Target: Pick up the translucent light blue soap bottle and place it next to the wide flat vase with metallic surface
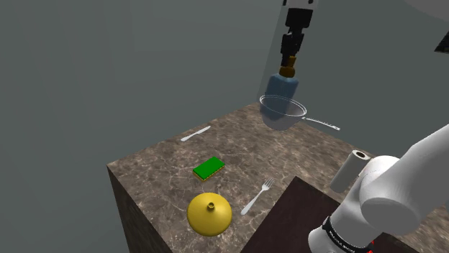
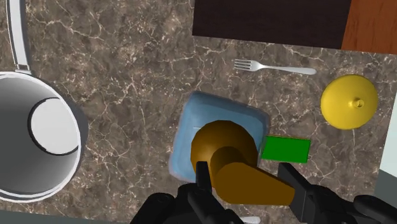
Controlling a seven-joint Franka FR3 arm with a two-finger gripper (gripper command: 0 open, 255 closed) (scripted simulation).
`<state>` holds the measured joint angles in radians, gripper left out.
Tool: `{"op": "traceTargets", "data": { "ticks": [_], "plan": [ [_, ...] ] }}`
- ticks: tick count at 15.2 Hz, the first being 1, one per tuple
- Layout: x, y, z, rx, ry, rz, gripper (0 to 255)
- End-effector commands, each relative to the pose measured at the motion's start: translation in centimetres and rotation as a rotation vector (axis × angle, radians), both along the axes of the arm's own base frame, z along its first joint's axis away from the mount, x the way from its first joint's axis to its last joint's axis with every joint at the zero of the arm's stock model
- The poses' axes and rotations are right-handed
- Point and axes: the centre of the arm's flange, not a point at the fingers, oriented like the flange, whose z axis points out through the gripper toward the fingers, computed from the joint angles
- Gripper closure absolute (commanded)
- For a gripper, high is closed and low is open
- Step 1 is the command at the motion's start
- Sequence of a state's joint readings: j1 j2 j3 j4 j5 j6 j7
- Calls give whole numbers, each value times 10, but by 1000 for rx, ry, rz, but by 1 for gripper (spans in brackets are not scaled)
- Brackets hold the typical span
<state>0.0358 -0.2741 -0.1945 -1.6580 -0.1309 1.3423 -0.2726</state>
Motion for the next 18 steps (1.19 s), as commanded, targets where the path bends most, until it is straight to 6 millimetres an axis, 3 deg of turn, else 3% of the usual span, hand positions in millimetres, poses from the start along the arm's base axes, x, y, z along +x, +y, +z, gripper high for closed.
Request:
{"op": "traceTargets", "data": {
  "ticks": [1,18],
  "plan": [
    [5,29,-8,0,-1,-2,255],
    [37,244,-62,0,-1,-2,255]
  ]
}}
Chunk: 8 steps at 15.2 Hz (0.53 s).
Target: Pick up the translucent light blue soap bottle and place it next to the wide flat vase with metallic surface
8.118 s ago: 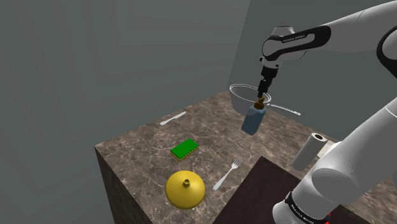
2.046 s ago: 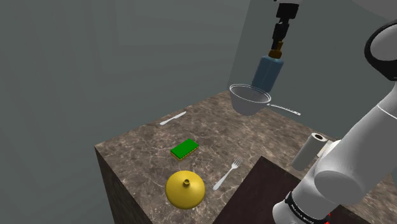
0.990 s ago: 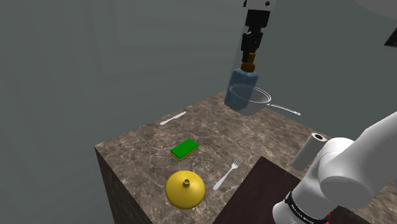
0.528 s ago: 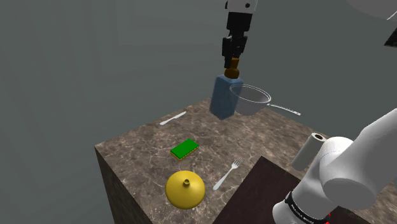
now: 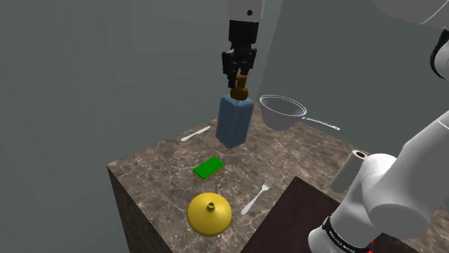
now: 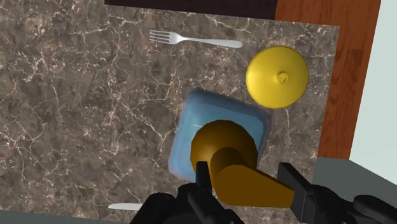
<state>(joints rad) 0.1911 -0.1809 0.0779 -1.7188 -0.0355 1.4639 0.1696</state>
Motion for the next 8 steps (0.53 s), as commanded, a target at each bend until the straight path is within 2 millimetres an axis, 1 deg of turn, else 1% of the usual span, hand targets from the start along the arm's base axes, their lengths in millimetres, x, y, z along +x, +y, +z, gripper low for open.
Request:
{"op": "traceTargets", "data": {
  "ticks": [1,8],
  "plan": [
    [1,27,-7,0,-1,-1,255],
    [15,115,-29,0,-1,-1,255]
  ]
}}
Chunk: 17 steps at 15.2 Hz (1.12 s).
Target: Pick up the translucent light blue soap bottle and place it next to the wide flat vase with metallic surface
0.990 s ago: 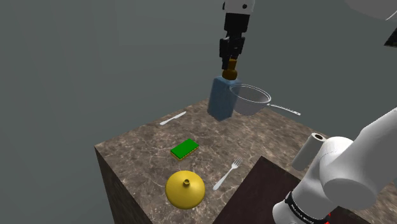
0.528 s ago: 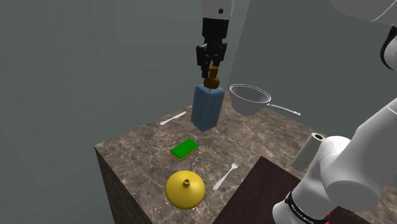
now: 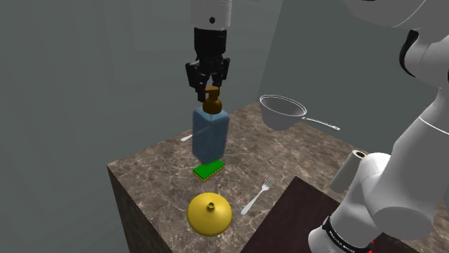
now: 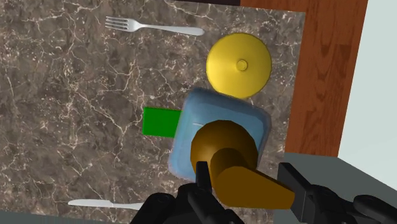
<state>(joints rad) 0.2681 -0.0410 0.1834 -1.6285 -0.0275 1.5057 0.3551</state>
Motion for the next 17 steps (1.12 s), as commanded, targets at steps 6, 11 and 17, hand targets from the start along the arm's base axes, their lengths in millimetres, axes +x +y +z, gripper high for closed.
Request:
{"op": "traceTargets", "data": {
  "ticks": [6,11,17],
  "plan": [
    [13,88,-22,0,-1,-2,255],
    [22,151,-38,0,-1,-2,255],
    [23,157,-66,0,-1,-2,255]
  ]
}}
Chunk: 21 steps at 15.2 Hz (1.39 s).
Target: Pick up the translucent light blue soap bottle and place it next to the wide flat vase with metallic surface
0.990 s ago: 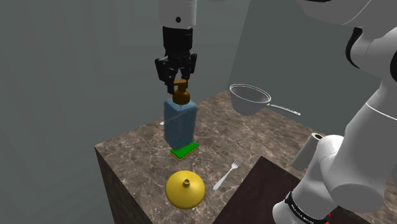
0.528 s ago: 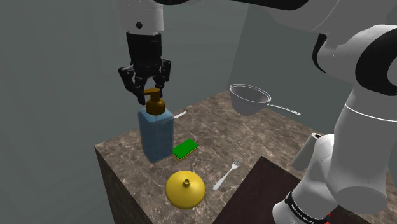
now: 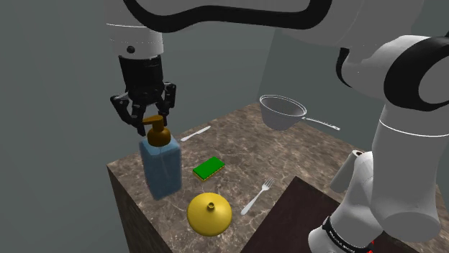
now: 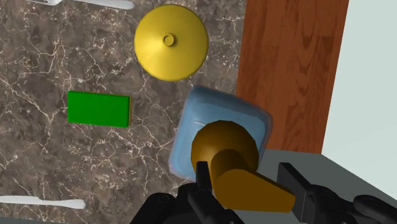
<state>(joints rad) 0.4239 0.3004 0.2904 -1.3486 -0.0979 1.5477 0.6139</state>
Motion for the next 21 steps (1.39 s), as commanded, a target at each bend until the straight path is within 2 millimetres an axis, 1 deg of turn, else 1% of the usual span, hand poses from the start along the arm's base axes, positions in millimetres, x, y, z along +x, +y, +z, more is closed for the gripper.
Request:
{"op": "traceTargets", "data": {
  "ticks": [1,18,19,21],
  "plan": [
    [0,1,-11,1,-1,0,255],
    [0,1,-100,1,-1,0,255],
    [0,1,-108,1,-1,0,255],
    [0,1,-108,1,-1,0,255]
  ]
}}
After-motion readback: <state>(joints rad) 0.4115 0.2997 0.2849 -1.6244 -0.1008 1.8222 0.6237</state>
